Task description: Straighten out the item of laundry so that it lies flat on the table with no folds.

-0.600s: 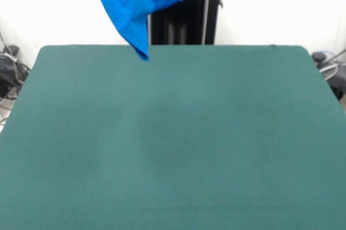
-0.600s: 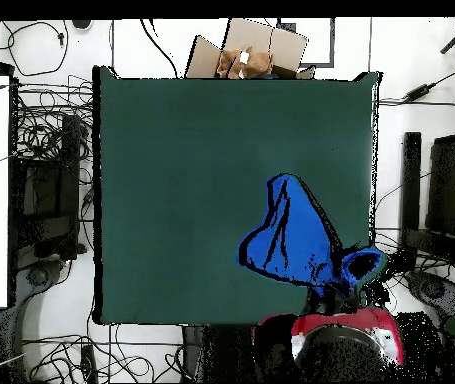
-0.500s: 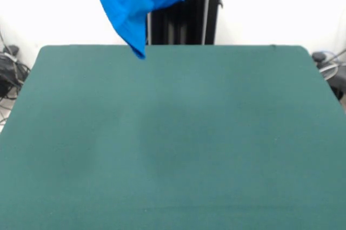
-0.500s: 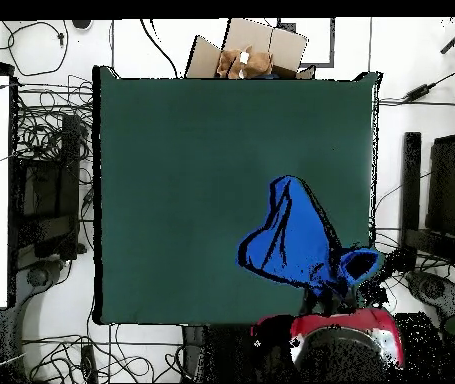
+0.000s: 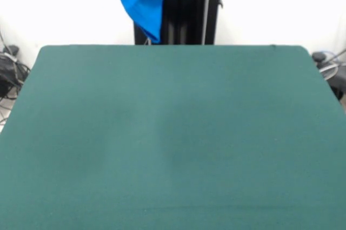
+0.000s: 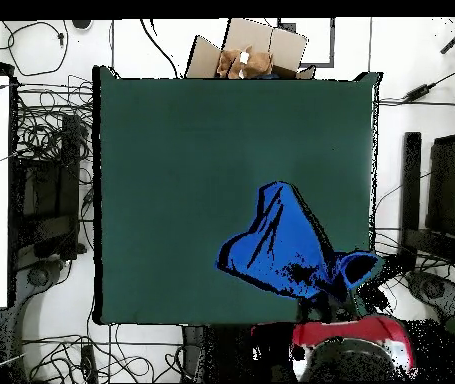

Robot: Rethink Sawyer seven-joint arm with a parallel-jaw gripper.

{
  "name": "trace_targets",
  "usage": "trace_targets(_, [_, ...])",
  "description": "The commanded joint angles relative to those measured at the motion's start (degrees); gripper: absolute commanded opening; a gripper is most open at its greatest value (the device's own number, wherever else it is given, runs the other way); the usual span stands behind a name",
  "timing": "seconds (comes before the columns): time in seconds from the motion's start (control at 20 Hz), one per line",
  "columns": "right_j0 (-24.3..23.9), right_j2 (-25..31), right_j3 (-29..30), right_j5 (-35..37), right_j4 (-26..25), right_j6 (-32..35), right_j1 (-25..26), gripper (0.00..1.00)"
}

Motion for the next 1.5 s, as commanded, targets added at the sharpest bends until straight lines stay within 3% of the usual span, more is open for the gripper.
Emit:
trace_targets(0.05, [-1.09, -3.0, 9.98, -7.97, 1.59, 8.99, 2.58, 0.0])
trace_targets(0.35, [-1.44, -3.41, 14.63, -15.98, 1.45, 7.68, 3.5, 0.0])
trace_targets(0.6, [-2.13, -3.9, 19.61, -20.41, 7.59, 2.91, 1.64, 0.0])
trace_targets(0.75, [-1.92, -4.85, 20.86, -20.02, 6.68, 1.84, 0.54, 0.0])
trace_targets(1.2, [-3.56, -4.12, 30.77, -37.01, 15.78, -7.34, -1.22, 0.0])
trace_targets(1.45, [-5.12, -2.53, 33.74, -41.04, 17.76, -9.71, -0.65, 0.0])
trace_targets(1.5, [-5.76, -1.78, 35.31, -42.23, 20.18, -11.19, -0.56, 0.0])
